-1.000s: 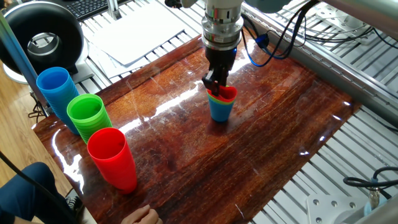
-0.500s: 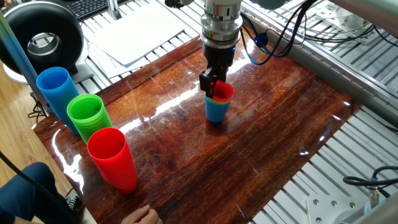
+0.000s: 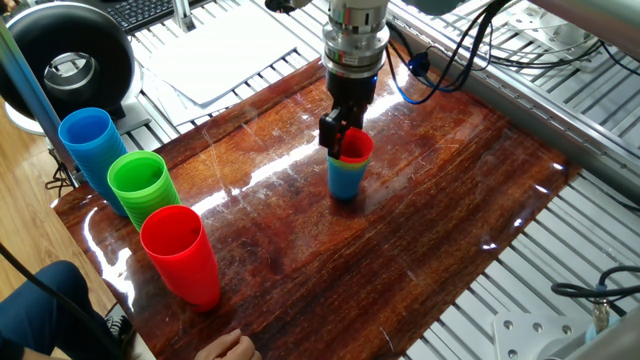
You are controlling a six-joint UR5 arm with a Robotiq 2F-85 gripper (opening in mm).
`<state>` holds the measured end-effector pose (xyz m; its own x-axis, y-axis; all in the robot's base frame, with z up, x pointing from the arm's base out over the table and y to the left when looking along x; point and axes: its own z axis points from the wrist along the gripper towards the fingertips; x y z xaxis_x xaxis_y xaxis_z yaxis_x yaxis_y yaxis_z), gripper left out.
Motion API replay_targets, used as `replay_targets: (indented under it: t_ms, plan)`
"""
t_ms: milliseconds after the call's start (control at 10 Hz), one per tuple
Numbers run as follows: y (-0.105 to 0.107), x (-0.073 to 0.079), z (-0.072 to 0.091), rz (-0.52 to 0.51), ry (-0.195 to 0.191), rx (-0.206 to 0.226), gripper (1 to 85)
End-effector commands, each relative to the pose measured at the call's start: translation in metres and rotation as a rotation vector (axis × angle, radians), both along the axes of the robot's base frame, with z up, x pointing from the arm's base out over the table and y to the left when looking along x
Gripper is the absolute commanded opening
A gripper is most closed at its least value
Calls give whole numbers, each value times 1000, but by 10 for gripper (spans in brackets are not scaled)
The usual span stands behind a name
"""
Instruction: Pick up the cup
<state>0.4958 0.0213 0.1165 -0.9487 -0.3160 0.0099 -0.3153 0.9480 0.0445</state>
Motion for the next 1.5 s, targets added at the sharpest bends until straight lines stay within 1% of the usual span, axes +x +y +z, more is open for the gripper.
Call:
replay_targets:
  t_ms: [0, 100, 200, 300, 400, 500, 700, 800, 900, 1000, 1300, 1400]
  plan:
    - [4, 5, -4, 6, -15, 21, 753]
    - [5, 6, -5, 6, -19, 24, 753]
    - [6, 4, -3, 6, -13, 26, 753]
    - [4, 2, 3, 3, -2, 20, 753]
    - [-1, 4, 7, 5, -1, 7, 713]
    - [-5, 5, 10, 14, 2, 5, 700]
    - [-19, 12, 11, 37, -6, 3, 667]
    - [-24, 13, 9, 37, -9, -9, 630]
    - [-24, 14, 6, 35, -12, -8, 580]
    - [-26, 13, 2, 35, -15, -8, 550]
    - [-26, 9, -7, 35, -26, -3, 537]
    - [-26, 8, -8, 30, -27, -6, 513]
